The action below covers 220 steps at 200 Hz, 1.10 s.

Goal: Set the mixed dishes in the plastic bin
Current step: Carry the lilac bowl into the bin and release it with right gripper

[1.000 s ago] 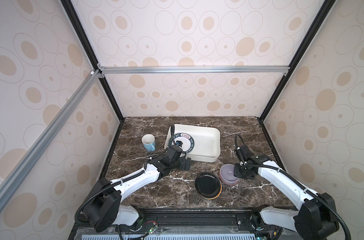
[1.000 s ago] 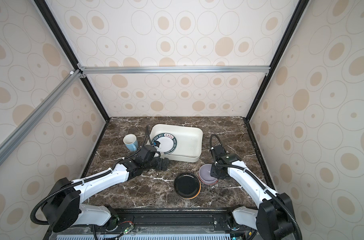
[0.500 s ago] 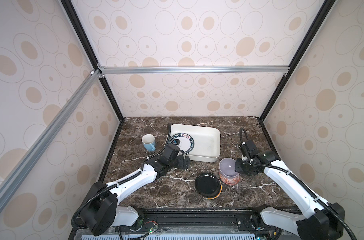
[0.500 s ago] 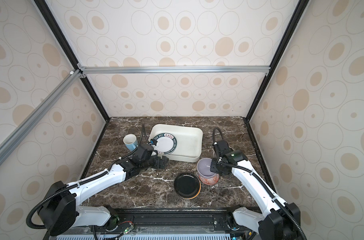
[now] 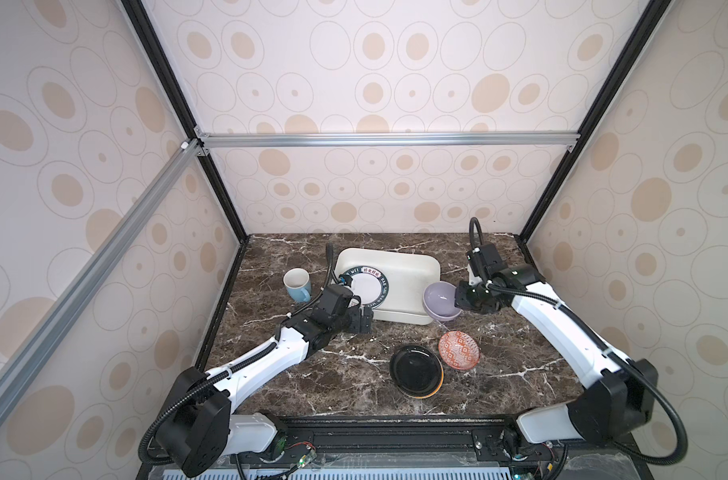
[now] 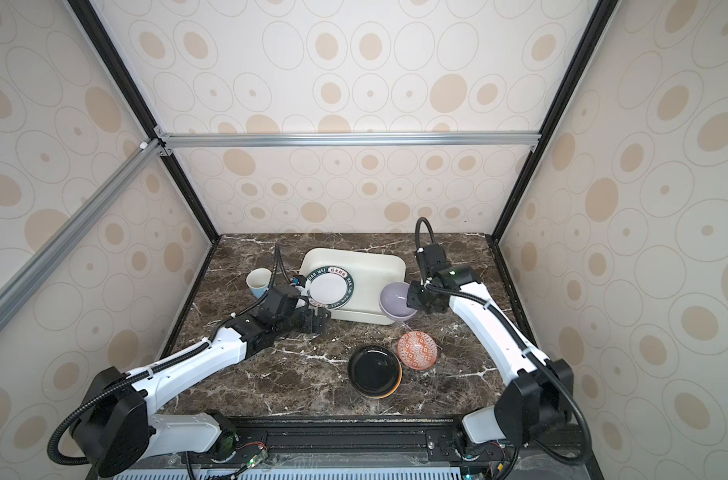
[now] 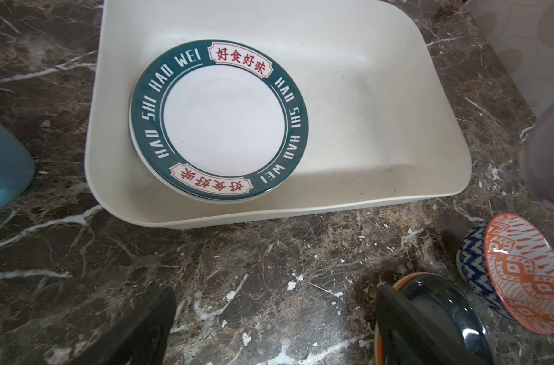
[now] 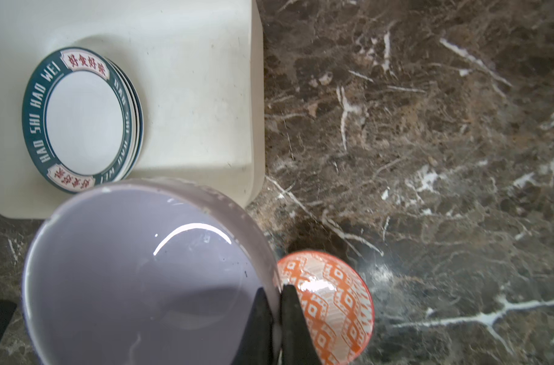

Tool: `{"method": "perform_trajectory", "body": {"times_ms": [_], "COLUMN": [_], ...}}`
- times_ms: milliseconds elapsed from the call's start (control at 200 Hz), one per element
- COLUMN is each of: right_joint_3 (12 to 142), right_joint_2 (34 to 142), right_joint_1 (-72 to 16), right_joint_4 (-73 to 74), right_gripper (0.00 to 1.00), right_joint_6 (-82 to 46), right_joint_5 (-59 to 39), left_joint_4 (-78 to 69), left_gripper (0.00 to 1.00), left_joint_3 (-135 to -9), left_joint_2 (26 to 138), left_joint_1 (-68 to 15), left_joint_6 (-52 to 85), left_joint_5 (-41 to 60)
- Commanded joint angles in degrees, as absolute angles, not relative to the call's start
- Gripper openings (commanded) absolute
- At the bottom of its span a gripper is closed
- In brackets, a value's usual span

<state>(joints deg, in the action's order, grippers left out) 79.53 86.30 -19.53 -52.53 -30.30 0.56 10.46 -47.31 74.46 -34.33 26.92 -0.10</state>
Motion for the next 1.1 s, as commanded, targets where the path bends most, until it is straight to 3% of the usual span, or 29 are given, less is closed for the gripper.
{"method": "perform_trajectory", "body": {"times_ms": [0, 485, 1095], "right_joint_3": [87.3, 128.2, 129.6], "right_joint_2": [93.6, 131.8, 136.3], "right_joint_1": [-19.3, -18.7, -17.1], "right_joint_4": [-48.5, -57.7, -56.7], "right_gripper": [0.0, 0.0, 0.0], "right_joint_6": [-28.6, -23.0, -22.2], "right_joint_5": [-1.5, -0.2, 3.2], "left_joint_4": [12.0, 14.9, 14.4], "left_gripper": [0.99, 0.99, 0.99], "left_joint_3": [-50.1, -53.2, -52.2], "left_joint_2": [74.5, 79.2, 79.1], "left_joint_1": [-32.9, -27.9, -26.8], "left_joint_6": [25.2, 23.3, 23.6], "left_joint_5": [-0.7, -0.6, 0.1]}}
